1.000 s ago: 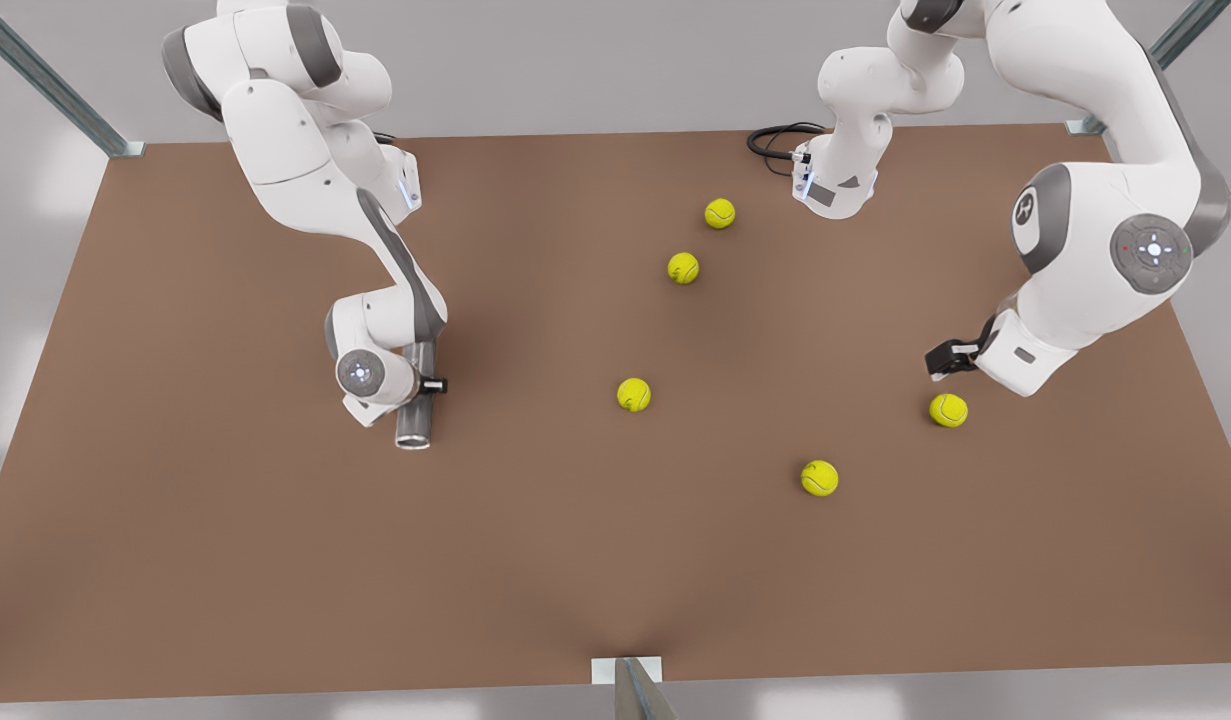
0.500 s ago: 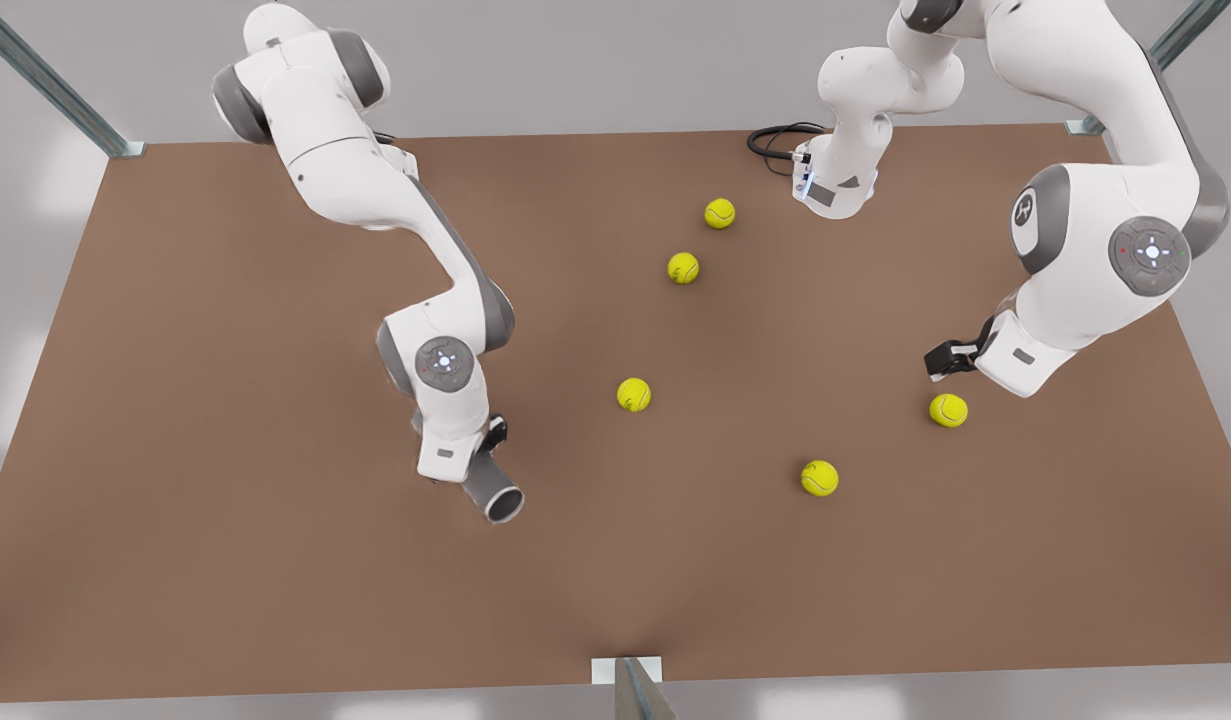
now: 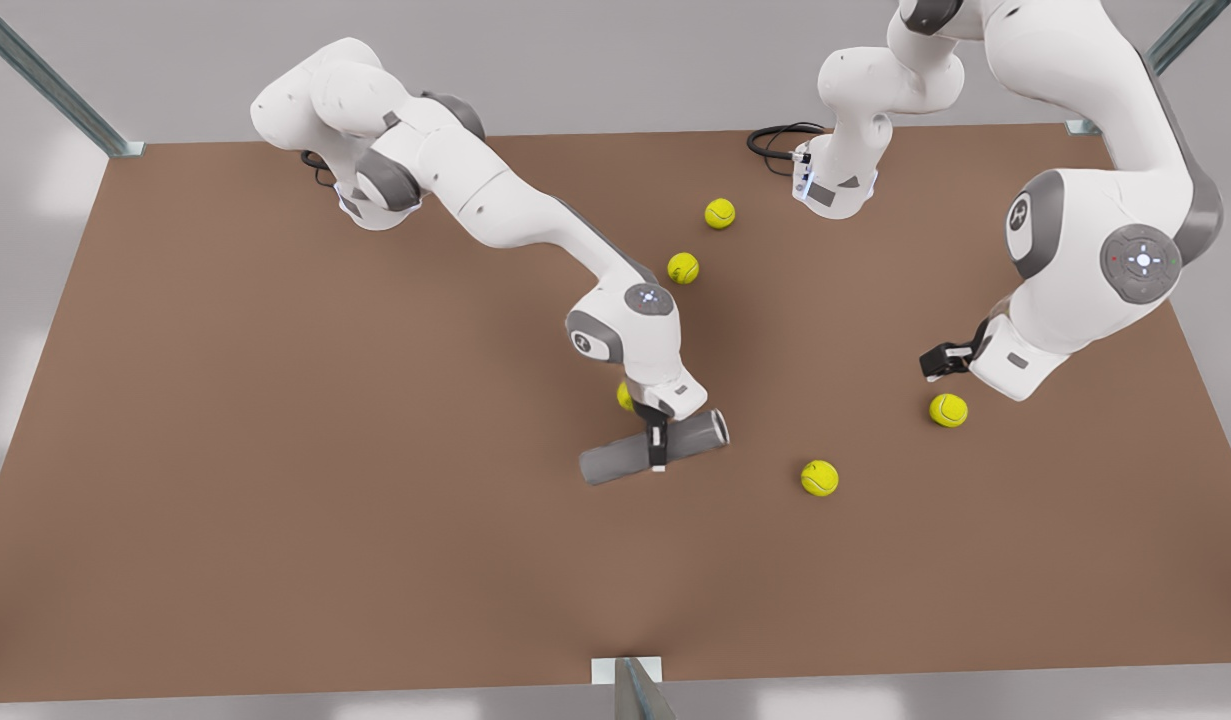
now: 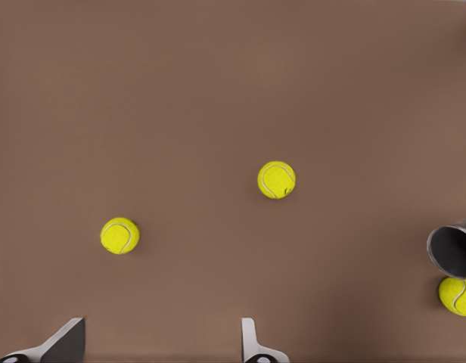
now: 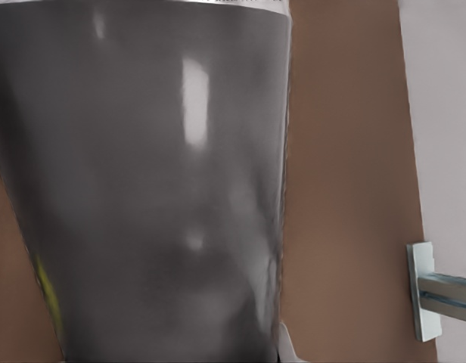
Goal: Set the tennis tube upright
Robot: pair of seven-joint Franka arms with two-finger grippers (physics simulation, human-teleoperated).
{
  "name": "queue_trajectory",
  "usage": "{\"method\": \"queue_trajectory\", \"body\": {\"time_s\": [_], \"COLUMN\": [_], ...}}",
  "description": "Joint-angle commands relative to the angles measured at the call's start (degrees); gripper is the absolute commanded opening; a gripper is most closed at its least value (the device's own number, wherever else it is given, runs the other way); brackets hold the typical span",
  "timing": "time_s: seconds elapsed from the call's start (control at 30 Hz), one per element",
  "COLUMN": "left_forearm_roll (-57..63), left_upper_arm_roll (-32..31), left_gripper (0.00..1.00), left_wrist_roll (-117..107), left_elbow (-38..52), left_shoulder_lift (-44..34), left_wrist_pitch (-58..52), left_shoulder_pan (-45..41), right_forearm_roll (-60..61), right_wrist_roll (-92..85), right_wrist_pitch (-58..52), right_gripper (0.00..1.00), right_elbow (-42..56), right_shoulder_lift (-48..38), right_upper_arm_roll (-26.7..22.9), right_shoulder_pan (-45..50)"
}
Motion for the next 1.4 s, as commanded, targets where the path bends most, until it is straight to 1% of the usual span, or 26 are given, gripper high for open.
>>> {"method": "queue_trajectory", "body": {"time_s": [0.0, 0.1, 0.23, 0.27, 0.3, 0.6, 0.7, 0.73, 0.77, 0.8, 0.83, 0.87, 0.9, 0.93, 0.97, 1.03, 1.07, 1.1, 1.13, 1.23, 1.3, 1.37], "left_forearm_roll": [0.0, 0.0, 0.0, 0.0, 0.0, 0.0, 0.0, -0.3, -0.8, -1.0, -2.2, -2.9, -5.3, -6.3, -7.6, -11.5, -12.2, -11.7, -11.3, -11.3, -11.4, -11.5], "left_upper_arm_roll": [0.0, 0.0, 0.0, 0.0, 0.0, -0.4, -0.7, -0.8, -0.8, -0.8, -0.8, -0.8, -0.8, -0.8, -0.8, -0.8, -0.8, -0.7, -0.6, 0.4, 1.7, 1.7], "left_gripper": [1.00, 1.00, 1.00, 1.00, 1.00, 1.00, 1.00, 1.00, 1.00, 1.00, 1.00, 1.00, 1.00, 1.00, 1.00, 1.00, 1.00, 1.00, 1.00, 1.00, 1.00, 1.00], "left_wrist_roll": [-1.7, -1.7, -2.8, -3.5, -4.2, -4.6, -8.7, -13.8, -22.7, -34.6, -47.9, -54.4, -63.1, -69.2, -79.5, -95.2, -103.3, -109.7, -119.3, -140.2, -147.7, -150.4], "left_elbow": [0.0, 0.0, 0.1, 0.1, 0.1, 0.1, 0.2, 0.2, 0.5, 2.5, 5.4, 5.8, 5.9, 5.9, 6.4, 6.4, 6.4, 6.4, 6.4, 6.5, 6.5, 7.1], "left_shoulder_lift": [0.0, 0.2, 0.1, 0.1, 0.1, 0.1, 0.0, 0.1, 1.4, 3.8, 6.7, 7.4, 7.7, 8.5, 10.3, 12.9, 14.8, 17.4, 18.9, 24.0, 25.6, 27.6], "left_wrist_pitch": [-0.1, 0.0, 0.0, 0.0, -0.1, -0.6, -0.7, -0.5, -0.1, 0.5, 0.7, 2.1, 4.9, 6.5, 9.6, 16.7, 22.7, 26.8, 30.2, 35.9, 39.1, 41.4], "left_shoulder_pan": [0.0, 0.0, -0.2, -0.2, -0.2, -0.4, -0.8, -1.3, -2.7, -3.8, -5.6, -7.0, -7.9, -9.3, -11.4, -13.5, -16.3, -19.1, -19.4, -19.3, -19.3, -19.3], "right_forearm_roll": [-0.3, -0.3, -0.3, -0.3, -0.3, -0.3, 2.3, 4.1, 10.1, 16.3, 25.0, 30.4, 34.4, 34.4, 34.4, 34.5, 34.4, 34.4, 34.0, 33.7, 33.5, 33.5], "right_wrist_roll": [-8.8, -3.7, -3.0, -2.8, -2.2, -2.4, -2.3, -2.3, -2.3, -2.3, -0.9, 11.7, 24.5, 31.5, 35.7, 35.7, 35.7, 35.7, 35.7, 35.4, 35.6, 35.7], "right_wrist_pitch": [6.2, 7.7, 7.7, 7.7, 7.7, 8.7, 7.7, 4.2, -4.9, -19.3, -34.8, -49.8, -61.5, -64.3, -65.7, -69.6, -71.0, -72.0, -72.1, -71.7, -71.7, -71.6], "right_gripper": [0.69, 0.69, 0.70, 0.75, 1.00, 1.00, 1.00, 1.00, 1.00, 1.00, 1.00, 1.00, 1.00, 1.00, 1.00, 1.00, 1.00, 1.00, 1.00, 1.00, 1.00, 1.00], "right_elbow": [0.2, 0.1, 0.2, 0.2, 0.2, 0.1, -2.5, -2.7, -2.8, -2.2, -2.6, -4.3, -5.5, -7.2, -10.2, -10.2, -10.2, -10.6, -13.5, -17.2, -18.0, -19.6], "right_shoulder_lift": [0.9, 2.2, 2.3, 2.3, 2.4, 2.3, -2.1, -4.7, -10.4, -17.3, -25.1, -30.5, -33.6, -35.5, -38.5, -40.9, -41.5, -42.6, -45.1, -48.2, -48.8, -49.6], "right_upper_arm_roll": [-0.1, -0.1, -1.1, -1.1, -1.1, -1.3, -1.2, -0.8, -0.6, -0.7, -2.2, -8.9, -17.2, -20.3, -21.3, -24.4, -25.6, -25.6, -25.6, -25.6, -25.6, -25.6], "right_shoulder_pan": [0.6, 0.7, 0.7, 0.7, 0.6, 0.7, 1.7, 1.9, 2.5, 2.5, 1.0, -1.2, -4.0, -6.5, -12.0, -19.0, -22.2, -26.2, -28.6, -31.6, -31.7, -31.6]}}
